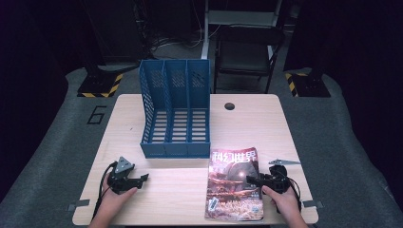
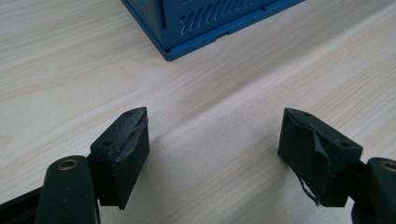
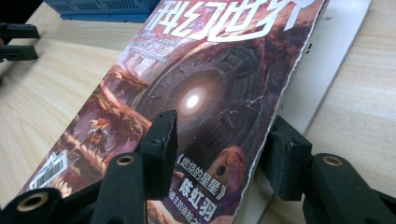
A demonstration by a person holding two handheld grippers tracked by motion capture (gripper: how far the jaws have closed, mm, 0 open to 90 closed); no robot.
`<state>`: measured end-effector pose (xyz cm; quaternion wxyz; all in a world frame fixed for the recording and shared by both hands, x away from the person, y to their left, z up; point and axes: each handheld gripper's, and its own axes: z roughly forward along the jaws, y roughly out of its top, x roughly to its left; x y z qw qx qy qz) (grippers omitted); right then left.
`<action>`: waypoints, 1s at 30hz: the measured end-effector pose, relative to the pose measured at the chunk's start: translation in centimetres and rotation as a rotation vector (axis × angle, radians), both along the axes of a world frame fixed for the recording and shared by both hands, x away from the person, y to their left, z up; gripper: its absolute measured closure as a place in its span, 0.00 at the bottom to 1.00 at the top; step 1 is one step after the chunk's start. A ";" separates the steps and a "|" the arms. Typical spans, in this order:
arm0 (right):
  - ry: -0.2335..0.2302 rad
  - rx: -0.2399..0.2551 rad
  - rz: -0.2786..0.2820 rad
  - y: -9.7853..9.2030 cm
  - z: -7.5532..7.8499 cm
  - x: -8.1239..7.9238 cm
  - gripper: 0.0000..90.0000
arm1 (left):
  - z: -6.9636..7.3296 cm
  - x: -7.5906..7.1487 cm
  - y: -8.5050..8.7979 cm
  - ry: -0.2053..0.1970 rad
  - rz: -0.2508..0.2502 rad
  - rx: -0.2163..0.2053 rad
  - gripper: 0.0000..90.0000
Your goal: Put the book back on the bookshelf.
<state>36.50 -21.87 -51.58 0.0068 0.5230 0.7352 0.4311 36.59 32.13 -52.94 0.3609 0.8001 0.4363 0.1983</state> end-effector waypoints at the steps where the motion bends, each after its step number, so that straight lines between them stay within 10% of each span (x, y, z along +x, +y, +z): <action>1: -0.003 0.005 0.001 -0.1 -0.1 0.1 0.57 | 0.0 0.0 0.0 0.000 0.000 0.000 0.27; 30: -0.007 -0.003 0.057 1.1 -0.3 1.3 0.81 | 0.1 0.0 -0.8 0.012 -0.015 -0.012 0.29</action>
